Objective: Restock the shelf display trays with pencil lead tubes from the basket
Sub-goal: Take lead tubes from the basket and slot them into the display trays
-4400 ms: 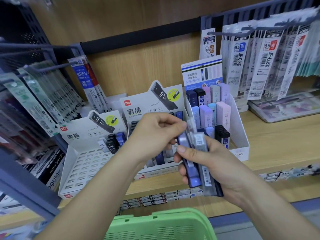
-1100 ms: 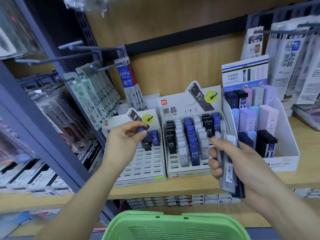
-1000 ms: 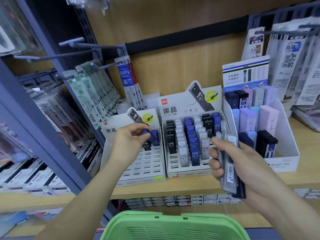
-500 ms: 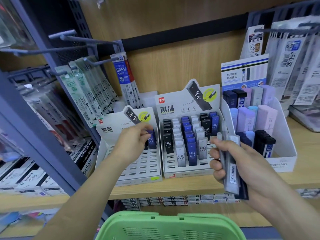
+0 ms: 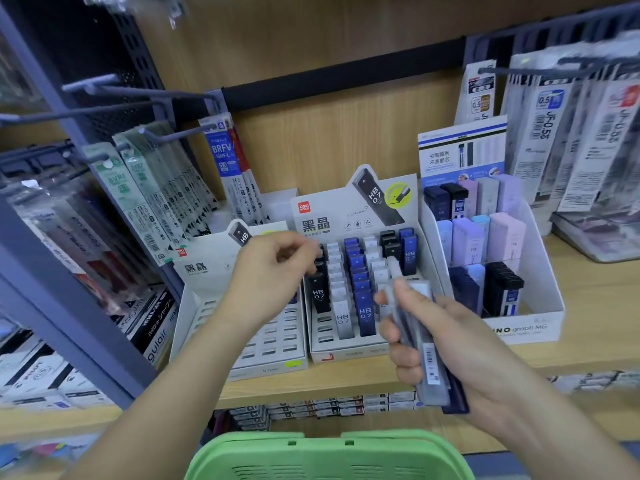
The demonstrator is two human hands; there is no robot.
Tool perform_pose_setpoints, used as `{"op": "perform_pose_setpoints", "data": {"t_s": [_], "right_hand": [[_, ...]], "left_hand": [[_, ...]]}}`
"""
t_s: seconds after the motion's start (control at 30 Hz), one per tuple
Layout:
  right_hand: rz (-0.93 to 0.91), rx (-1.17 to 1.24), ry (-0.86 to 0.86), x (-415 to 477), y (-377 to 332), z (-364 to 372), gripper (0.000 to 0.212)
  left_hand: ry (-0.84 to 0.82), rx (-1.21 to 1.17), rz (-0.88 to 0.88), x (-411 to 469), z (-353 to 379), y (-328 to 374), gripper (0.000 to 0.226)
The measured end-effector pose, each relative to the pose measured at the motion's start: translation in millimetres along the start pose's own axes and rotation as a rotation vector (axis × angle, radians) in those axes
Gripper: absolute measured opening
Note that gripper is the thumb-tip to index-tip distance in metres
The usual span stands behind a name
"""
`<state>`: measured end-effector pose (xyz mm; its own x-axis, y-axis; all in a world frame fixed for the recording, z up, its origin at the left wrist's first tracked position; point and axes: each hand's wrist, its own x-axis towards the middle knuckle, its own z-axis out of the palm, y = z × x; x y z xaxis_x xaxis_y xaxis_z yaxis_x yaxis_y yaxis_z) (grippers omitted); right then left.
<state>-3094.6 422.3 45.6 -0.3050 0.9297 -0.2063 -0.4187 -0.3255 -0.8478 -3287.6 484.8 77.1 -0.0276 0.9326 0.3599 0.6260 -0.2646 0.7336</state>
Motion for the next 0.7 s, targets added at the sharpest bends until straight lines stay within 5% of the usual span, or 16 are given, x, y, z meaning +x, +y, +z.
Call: {"op": "perform_pose_setpoints", "data": {"t_s": [0.23, 0.47, 0.7], "right_hand": [[-0.031, -0.183, -0.109, -5.8, 2.4, 8.1, 0.015], [0.019, -0.211, -0.186, -9.0, -1.2, 0.0, 0.046], [-0.035, -0.096, -0.053, -0.7, -2.6, -6.2, 0.035]], "left_hand": [[-0.499, -0.235, -0.036, -20.2, 14.9, 43.0, 0.021], [-0.172, -0.526, -0.128, -8.5, -7.7, 34.4, 0.020], [-0.143, -0.530, -0.095, -4.5, -28.8, 31.5, 0.027]]}}
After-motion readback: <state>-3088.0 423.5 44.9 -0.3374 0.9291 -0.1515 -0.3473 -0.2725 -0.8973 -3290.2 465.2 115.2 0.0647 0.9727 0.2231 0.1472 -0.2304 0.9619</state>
